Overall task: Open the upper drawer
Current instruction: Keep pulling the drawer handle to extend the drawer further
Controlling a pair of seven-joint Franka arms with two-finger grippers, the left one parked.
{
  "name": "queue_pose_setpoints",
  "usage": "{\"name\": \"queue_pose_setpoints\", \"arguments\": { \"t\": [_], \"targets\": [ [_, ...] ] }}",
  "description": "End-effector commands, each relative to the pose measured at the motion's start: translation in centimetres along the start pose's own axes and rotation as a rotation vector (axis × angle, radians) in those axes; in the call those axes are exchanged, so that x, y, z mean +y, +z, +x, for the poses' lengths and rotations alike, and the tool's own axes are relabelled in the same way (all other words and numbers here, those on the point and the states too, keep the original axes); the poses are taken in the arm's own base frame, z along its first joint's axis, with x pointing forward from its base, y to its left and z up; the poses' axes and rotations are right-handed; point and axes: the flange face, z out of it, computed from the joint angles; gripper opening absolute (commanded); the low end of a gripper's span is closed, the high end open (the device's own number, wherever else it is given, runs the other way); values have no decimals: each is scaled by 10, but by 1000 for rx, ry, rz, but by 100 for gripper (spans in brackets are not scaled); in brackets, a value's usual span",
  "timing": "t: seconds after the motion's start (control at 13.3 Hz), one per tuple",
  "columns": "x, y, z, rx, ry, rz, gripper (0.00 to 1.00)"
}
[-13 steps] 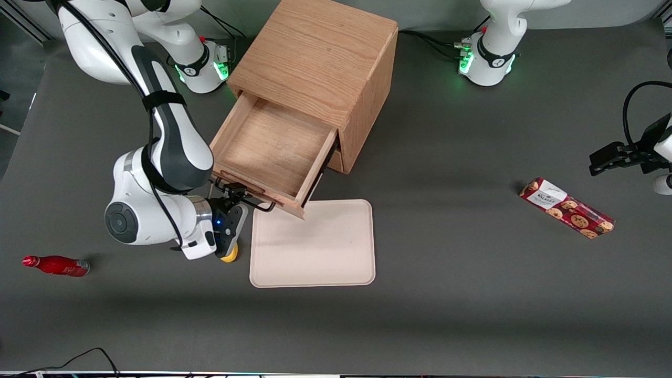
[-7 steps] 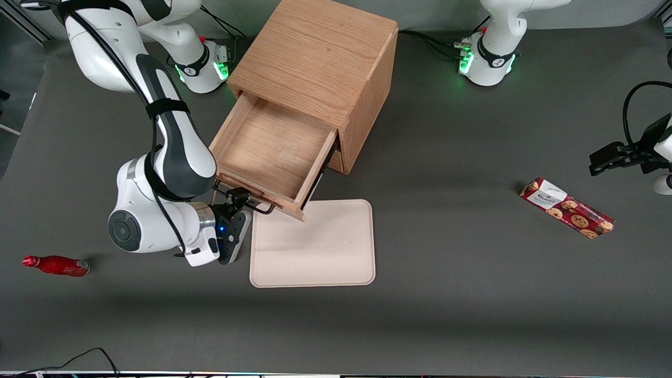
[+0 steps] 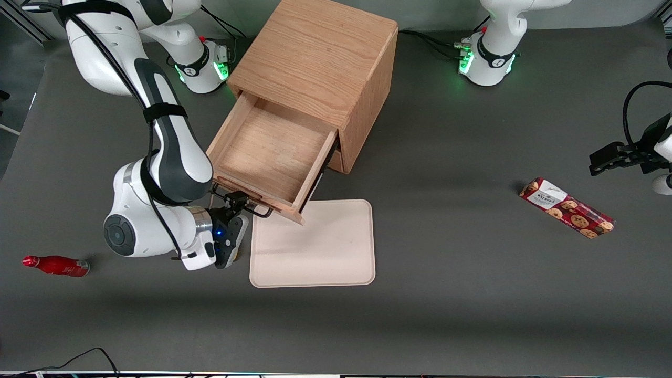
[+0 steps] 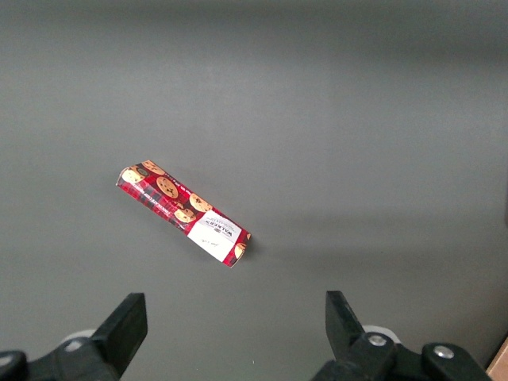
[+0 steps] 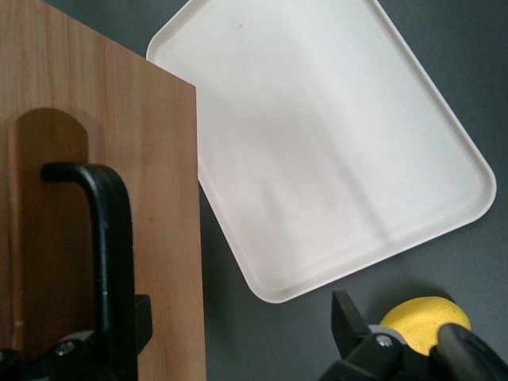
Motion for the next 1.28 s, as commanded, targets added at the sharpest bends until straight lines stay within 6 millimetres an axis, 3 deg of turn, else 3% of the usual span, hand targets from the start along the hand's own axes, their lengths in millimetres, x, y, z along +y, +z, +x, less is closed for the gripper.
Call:
{"name": "queue_pose_setpoints", "arguments": {
  "t": [0.0,1.2],
  "targets": [
    [11,3,2,17,-16,6,100],
    [32,-22,-11,84,10,18,100]
  ]
}}
